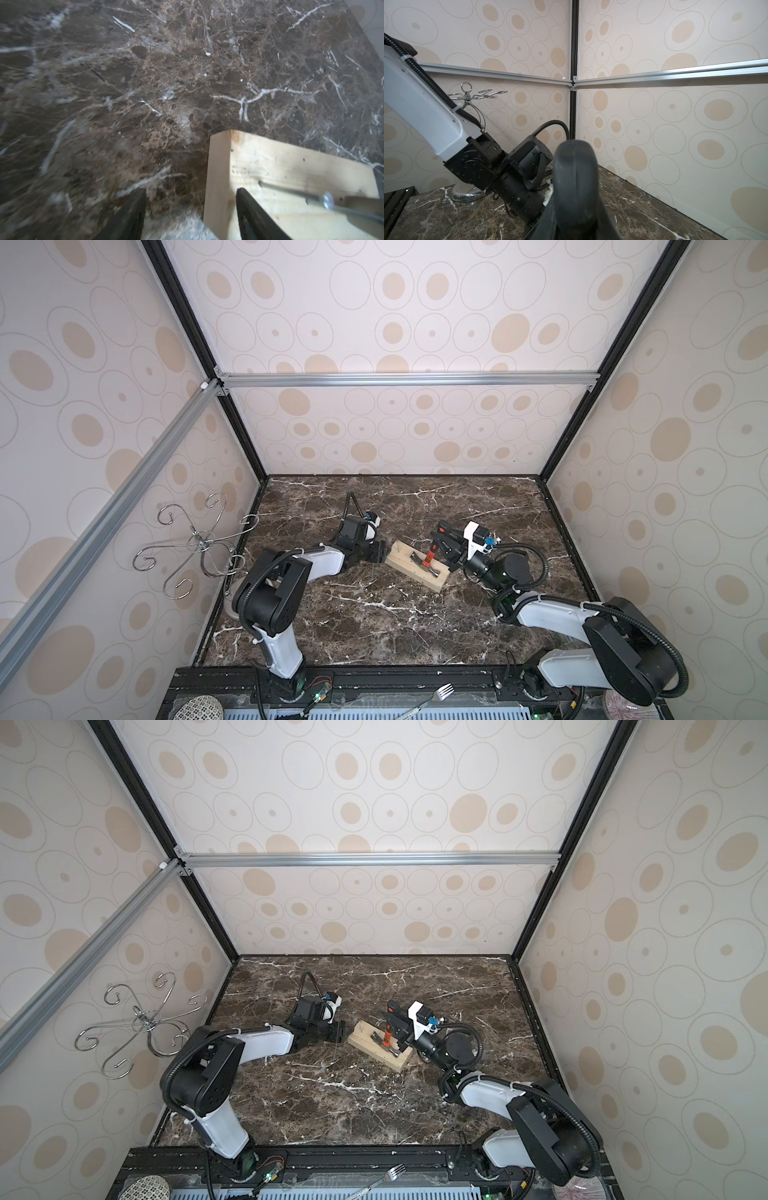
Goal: Use a claw hammer to pull out a nail
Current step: Remove the nail from the mounting plate.
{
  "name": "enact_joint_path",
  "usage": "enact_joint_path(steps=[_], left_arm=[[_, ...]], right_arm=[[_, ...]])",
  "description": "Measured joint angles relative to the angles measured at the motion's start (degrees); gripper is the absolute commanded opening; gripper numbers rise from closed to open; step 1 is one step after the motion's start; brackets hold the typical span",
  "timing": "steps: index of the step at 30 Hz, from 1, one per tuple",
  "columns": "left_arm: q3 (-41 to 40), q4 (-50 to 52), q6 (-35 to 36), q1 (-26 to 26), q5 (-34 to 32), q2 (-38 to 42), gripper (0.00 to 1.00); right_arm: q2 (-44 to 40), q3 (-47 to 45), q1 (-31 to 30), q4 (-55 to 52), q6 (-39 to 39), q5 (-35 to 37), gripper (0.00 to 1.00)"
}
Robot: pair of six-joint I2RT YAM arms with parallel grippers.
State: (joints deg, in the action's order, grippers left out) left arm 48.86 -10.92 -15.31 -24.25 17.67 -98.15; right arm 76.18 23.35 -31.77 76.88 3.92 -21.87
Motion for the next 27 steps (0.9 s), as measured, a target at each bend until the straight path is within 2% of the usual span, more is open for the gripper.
enact_joint_path(steps=[8, 15, 22, 27], left_arm=[[-4.8, -7.2, 11.2, -0.9, 0.6, 15.6, 0.70], [-18.3, -20.1, 22.6, -5.5, -1.1, 27.4, 0.75], [-21.2, -25.1, 30.9, -7.1, 3.7, 29.5, 0.73], [-20.6, -28.3, 33.5, -7.4, 6.8, 26.9, 0.67]], right_arm=[[1.2, 5.0, 0.0, -6.9, -0.8, -2.8, 0.00], [6.7, 10.0, 0.1, -8.0, -0.6, -6.7, 0.00], [14.8, 15.3, 1.7, -2.5, 3.2, -11.6, 0.00], [18.2, 18.5, 2.0, -1.3, 4.6, -13.9, 0.00]])
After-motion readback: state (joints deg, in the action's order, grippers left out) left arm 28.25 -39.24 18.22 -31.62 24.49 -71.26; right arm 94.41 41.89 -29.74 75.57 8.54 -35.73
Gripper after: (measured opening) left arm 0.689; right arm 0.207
